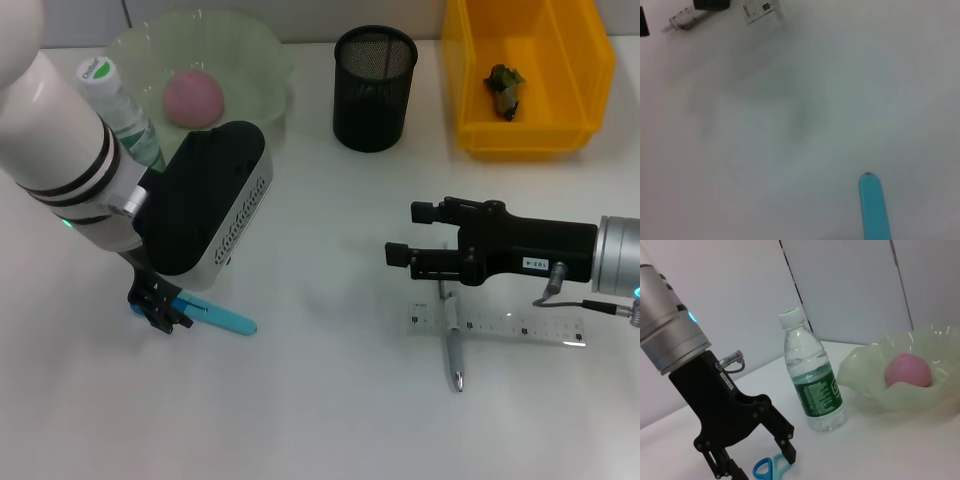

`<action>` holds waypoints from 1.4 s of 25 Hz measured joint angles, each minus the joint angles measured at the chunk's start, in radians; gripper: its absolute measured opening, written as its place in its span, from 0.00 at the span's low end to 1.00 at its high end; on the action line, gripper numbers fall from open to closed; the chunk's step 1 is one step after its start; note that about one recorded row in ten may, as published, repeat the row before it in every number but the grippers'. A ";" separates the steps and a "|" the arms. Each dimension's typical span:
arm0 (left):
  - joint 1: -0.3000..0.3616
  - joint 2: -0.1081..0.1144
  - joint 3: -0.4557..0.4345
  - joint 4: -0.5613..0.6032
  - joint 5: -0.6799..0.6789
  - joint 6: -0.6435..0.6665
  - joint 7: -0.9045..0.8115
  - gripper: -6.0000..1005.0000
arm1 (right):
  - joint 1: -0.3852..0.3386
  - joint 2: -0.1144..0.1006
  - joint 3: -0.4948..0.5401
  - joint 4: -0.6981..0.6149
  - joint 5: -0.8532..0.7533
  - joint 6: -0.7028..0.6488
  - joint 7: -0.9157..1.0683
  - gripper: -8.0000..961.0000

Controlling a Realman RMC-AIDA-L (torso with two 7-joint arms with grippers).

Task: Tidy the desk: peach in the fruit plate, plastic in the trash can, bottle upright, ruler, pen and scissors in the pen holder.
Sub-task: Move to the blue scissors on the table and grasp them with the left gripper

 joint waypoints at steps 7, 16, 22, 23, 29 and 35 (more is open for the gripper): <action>-0.011 -0.003 0.024 -0.023 0.017 -0.001 -0.013 0.76 | 0.000 0.000 0.008 0.000 0.000 0.001 0.003 0.86; -0.023 -0.006 0.044 -0.052 0.016 -0.026 -0.034 0.75 | 0.001 -0.002 0.008 -0.005 0.000 0.001 0.011 0.86; -0.024 -0.003 0.050 -0.058 0.017 -0.035 -0.043 0.75 | 0.002 -0.002 0.007 -0.004 0.000 0.002 0.013 0.86; -0.026 -0.003 0.050 -0.061 0.017 -0.035 -0.043 0.74 | 0.002 -0.002 0.008 -0.005 0.000 0.002 0.013 0.86; -0.031 -0.001 0.060 -0.067 0.019 -0.034 -0.044 0.74 | 0.001 -0.002 0.009 -0.007 0.000 0.002 0.014 0.86; -0.033 0.000 0.067 -0.067 0.025 -0.032 -0.051 0.73 | 0.001 -0.002 0.009 -0.008 0.000 0.001 0.023 0.86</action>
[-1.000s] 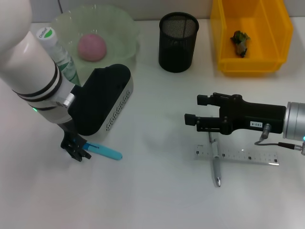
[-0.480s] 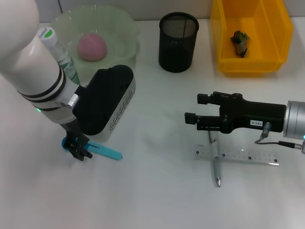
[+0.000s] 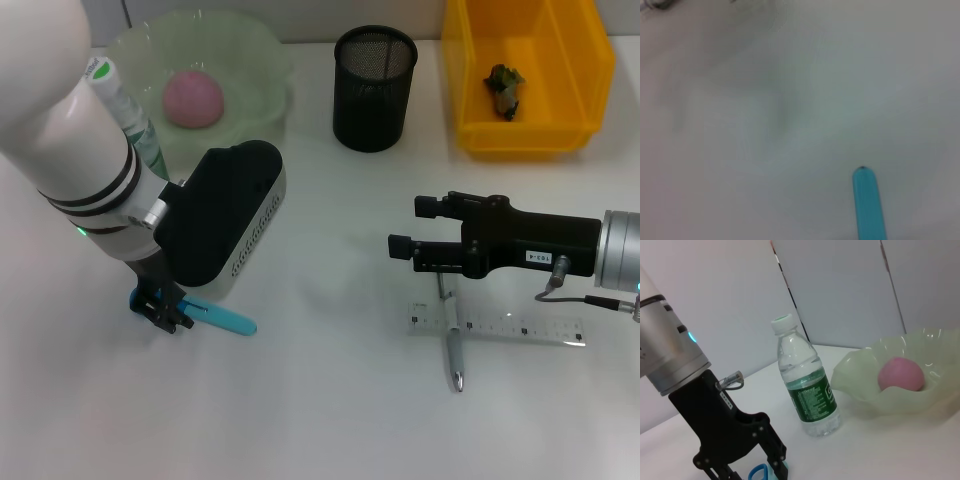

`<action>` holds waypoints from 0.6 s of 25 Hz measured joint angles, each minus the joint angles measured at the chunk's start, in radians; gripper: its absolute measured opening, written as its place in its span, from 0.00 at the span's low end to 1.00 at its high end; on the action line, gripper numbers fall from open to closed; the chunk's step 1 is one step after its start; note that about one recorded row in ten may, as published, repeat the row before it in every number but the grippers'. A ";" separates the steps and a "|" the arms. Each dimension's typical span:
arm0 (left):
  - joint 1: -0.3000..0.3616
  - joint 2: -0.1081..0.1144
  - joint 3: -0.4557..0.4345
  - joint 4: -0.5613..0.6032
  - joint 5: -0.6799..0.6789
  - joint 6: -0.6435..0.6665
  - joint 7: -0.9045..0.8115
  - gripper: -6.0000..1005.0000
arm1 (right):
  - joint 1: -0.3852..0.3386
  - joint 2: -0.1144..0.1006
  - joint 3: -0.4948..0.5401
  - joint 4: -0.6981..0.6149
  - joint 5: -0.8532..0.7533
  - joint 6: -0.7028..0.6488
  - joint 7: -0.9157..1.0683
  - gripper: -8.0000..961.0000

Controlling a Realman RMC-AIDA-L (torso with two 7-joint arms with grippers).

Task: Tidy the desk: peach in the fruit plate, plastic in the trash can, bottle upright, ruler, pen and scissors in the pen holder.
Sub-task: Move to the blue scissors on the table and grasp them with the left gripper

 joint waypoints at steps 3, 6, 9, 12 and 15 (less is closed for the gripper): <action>0.000 0.000 0.009 -0.002 0.004 -0.004 -0.005 0.61 | 0.000 0.000 0.000 -0.001 0.000 -0.001 0.000 0.86; 0.000 0.000 0.013 -0.007 0.004 -0.004 -0.006 0.60 | 0.000 0.000 0.000 -0.001 0.000 -0.003 0.002 0.86; 0.000 0.001 0.016 -0.010 0.005 -0.004 -0.006 0.59 | 0.000 0.000 0.000 -0.001 0.000 -0.003 0.002 0.86; -0.001 0.002 0.018 -0.013 0.006 -0.004 -0.006 0.58 | 0.000 0.000 0.000 0.000 -0.001 -0.005 0.002 0.86; -0.003 0.002 0.019 -0.014 0.006 -0.004 -0.006 0.56 | 0.000 0.000 -0.004 -0.001 -0.006 -0.010 -0.002 0.86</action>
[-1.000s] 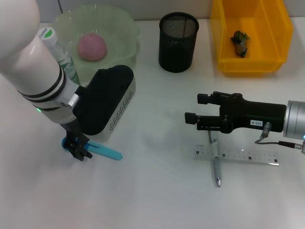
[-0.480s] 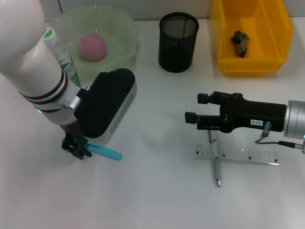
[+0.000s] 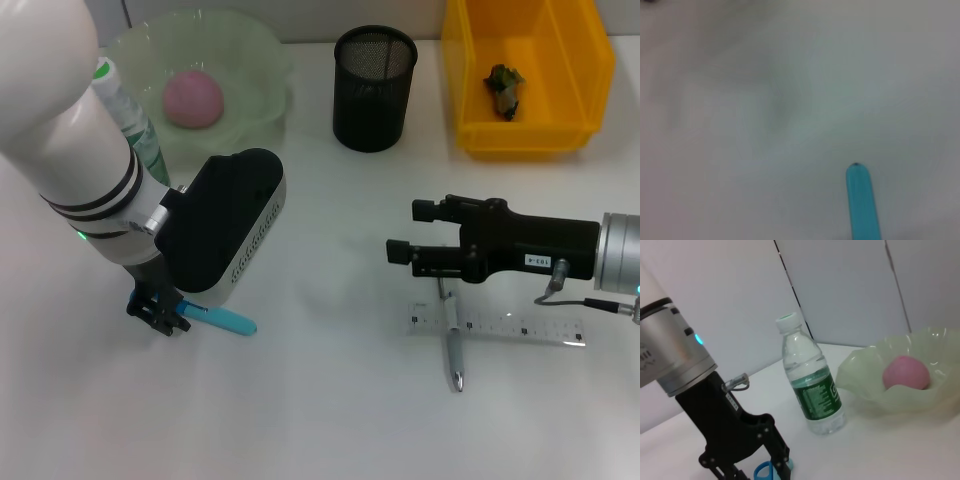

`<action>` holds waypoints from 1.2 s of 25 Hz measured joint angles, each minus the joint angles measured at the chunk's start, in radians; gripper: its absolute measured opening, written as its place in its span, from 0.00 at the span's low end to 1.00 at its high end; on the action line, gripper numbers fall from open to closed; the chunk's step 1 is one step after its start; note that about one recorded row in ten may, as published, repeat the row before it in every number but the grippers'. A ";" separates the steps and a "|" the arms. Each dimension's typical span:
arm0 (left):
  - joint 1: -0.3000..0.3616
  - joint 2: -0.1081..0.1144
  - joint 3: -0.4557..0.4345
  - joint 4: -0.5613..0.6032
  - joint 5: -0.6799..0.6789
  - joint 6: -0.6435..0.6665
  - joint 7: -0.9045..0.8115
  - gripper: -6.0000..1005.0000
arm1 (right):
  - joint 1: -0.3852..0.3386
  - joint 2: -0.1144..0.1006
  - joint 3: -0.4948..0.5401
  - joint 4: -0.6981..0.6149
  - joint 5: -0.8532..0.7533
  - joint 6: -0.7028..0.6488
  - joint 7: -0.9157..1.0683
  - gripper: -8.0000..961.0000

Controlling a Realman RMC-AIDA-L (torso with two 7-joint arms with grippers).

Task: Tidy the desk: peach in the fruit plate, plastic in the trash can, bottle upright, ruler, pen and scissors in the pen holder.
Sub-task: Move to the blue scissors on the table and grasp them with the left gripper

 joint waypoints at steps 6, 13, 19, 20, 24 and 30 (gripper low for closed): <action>-0.009 -0.001 0.000 -0.013 0.008 0.000 -0.001 0.56 | -0.001 0.000 -0.012 -0.012 -0.038 -0.004 -0.042 0.86; -0.013 -0.004 -0.001 -0.013 0.016 0.000 -0.008 0.55 | -0.009 0.002 -0.055 -0.049 -0.045 -0.007 -0.046 0.86; -0.021 -0.008 -0.007 -0.020 0.025 0.002 -0.012 0.54 | -0.038 0.008 -0.112 -0.108 -0.045 -0.007 -0.083 0.86; -0.023 -0.009 -0.007 -0.022 0.026 0.004 -0.013 0.54 | -0.041 0.008 -0.113 -0.115 -0.045 -0.007 -0.086 0.86; -0.024 -0.009 -0.007 -0.022 0.026 0.005 -0.013 0.53 | -0.045 0.009 -0.114 -0.125 -0.045 -0.007 -0.094 0.86; -0.030 -0.012 -0.008 -0.025 0.035 0.008 -0.014 0.52 | -0.042 0.009 -0.117 -0.126 -0.043 -0.007 -0.100 0.86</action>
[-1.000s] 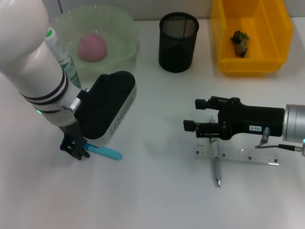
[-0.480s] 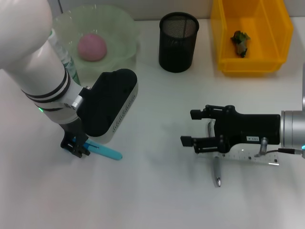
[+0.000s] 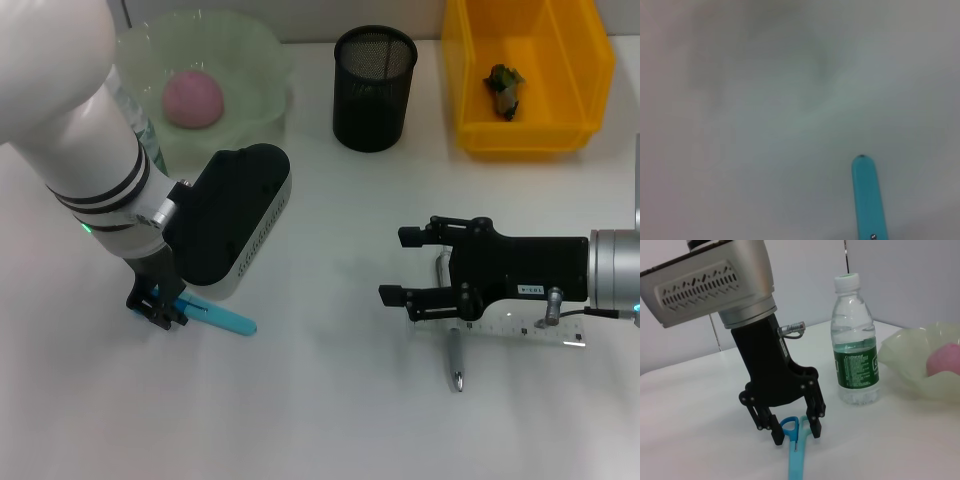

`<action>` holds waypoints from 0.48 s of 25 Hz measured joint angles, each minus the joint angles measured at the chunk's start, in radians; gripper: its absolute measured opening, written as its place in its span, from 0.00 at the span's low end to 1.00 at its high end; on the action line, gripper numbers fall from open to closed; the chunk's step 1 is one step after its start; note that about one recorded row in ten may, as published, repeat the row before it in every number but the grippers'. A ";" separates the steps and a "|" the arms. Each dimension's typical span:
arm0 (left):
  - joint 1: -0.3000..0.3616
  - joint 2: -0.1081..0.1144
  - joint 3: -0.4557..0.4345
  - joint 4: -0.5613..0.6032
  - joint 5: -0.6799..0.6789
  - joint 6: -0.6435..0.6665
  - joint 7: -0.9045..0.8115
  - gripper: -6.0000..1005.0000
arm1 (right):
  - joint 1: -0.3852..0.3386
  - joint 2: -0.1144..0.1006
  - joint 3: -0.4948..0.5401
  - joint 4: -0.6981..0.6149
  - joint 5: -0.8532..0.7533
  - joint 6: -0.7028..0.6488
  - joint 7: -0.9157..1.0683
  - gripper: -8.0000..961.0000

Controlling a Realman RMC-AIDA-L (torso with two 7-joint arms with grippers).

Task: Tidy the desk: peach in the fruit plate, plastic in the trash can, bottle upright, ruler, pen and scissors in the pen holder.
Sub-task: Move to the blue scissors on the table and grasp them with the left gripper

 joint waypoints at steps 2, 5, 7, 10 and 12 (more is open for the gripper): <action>0.000 0.000 0.000 0.000 0.000 0.000 0.000 0.52 | 0.000 0.000 0.000 0.000 0.002 0.000 0.000 0.86; 0.000 0.000 0.005 0.000 0.002 0.000 0.000 0.52 | 0.000 0.000 0.000 0.000 0.005 0.000 0.000 0.86; 0.000 0.000 0.006 0.000 0.002 0.000 0.000 0.51 | 0.000 0.000 0.000 0.001 0.006 0.000 0.000 0.86; 0.000 0.000 0.008 0.000 0.002 0.001 0.000 0.51 | -0.001 0.000 0.000 0.003 0.006 0.000 0.000 0.86; 0.000 0.000 0.010 0.000 0.002 0.001 0.000 0.51 | -0.001 0.000 0.000 0.004 0.007 0.000 0.000 0.86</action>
